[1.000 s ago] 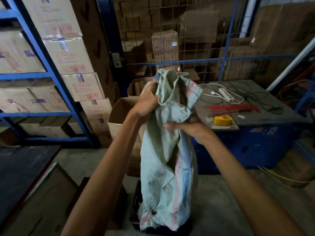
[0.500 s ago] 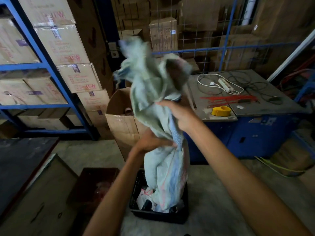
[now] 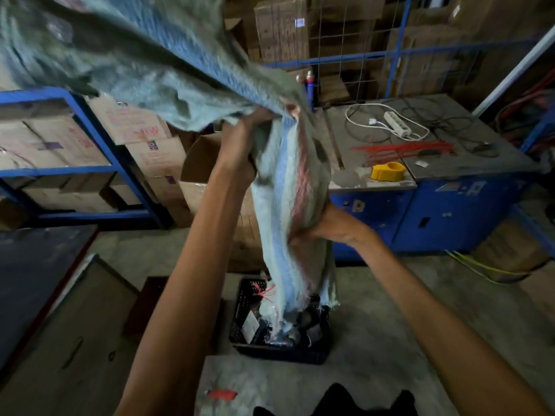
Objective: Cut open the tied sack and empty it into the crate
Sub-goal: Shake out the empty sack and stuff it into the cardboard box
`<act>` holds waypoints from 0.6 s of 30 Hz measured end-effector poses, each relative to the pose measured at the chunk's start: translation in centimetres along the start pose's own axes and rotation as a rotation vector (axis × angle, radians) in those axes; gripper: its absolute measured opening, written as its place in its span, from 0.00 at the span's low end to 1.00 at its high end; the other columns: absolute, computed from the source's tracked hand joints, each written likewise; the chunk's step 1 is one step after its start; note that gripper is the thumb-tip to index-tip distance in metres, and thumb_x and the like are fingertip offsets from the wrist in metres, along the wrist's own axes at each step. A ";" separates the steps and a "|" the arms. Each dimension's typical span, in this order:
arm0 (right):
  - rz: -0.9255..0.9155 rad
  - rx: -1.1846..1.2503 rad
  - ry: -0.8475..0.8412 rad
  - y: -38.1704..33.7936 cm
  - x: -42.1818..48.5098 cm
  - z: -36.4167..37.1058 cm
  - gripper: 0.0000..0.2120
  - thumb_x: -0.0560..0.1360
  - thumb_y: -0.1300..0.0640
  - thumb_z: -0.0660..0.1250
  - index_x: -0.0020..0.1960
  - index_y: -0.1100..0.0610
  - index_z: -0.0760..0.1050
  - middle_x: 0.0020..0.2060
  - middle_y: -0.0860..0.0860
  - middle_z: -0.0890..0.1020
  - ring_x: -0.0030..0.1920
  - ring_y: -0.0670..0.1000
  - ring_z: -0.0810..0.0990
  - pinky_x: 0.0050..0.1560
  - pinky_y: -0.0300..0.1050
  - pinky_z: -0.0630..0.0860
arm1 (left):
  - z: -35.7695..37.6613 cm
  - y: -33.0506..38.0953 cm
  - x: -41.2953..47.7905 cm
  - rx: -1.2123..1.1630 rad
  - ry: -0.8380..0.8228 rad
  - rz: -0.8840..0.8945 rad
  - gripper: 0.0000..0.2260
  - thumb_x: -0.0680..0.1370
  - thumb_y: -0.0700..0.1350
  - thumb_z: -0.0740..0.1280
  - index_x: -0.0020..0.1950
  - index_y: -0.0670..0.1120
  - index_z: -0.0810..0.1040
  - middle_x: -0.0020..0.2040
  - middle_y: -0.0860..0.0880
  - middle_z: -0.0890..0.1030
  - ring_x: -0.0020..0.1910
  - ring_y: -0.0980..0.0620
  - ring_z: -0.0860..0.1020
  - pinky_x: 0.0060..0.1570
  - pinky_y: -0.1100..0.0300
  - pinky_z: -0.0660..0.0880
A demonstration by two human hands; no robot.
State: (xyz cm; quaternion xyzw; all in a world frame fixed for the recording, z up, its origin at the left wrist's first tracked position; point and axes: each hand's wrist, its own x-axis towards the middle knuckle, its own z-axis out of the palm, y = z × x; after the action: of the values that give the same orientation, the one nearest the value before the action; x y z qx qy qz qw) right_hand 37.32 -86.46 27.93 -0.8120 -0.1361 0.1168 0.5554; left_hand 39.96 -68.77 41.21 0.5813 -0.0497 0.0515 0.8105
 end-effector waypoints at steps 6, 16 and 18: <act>-0.068 0.119 0.115 -2.9 2.3 2.2 0.66 0.52 0.57 0.87 0.78 0.57 0.48 0.68 0.46 0.69 0.70 0.47 0.67 0.70 0.40 0.66 | 1.9 3.2 1.1 -0.203 -0.066 -0.071 0.12 0.75 0.40 0.70 0.56 0.36 0.81 0.45 0.41 0.85 0.45 0.43 0.83 0.52 0.49 0.82; -0.090 0.131 0.159 -2.0 2.1 -1.4 0.26 0.67 0.64 0.79 0.63 0.60 0.76 0.56 0.52 0.81 0.51 0.44 0.80 0.50 0.33 0.76 | -3.6 4.3 1.5 -0.660 0.208 -0.083 0.13 0.85 0.45 0.60 0.52 0.37 0.78 0.47 0.36 0.81 0.56 0.39 0.78 0.63 0.44 0.73; -0.088 0.100 0.164 -2.5 2.4 -2.3 0.27 0.67 0.63 0.78 0.64 0.59 0.76 0.55 0.52 0.82 0.53 0.47 0.81 0.50 0.38 0.75 | -5.1 3.8 1.3 -0.640 0.234 -0.091 0.13 0.85 0.47 0.59 0.56 0.39 0.79 0.57 0.37 0.82 0.65 0.39 0.76 0.62 0.43 0.74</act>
State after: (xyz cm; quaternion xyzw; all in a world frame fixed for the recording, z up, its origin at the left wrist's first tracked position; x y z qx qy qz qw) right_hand 40.16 -86.75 30.97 -0.7834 -0.1196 0.0322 0.6090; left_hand 40.82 -62.66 43.36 0.2891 0.0559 0.0636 0.9536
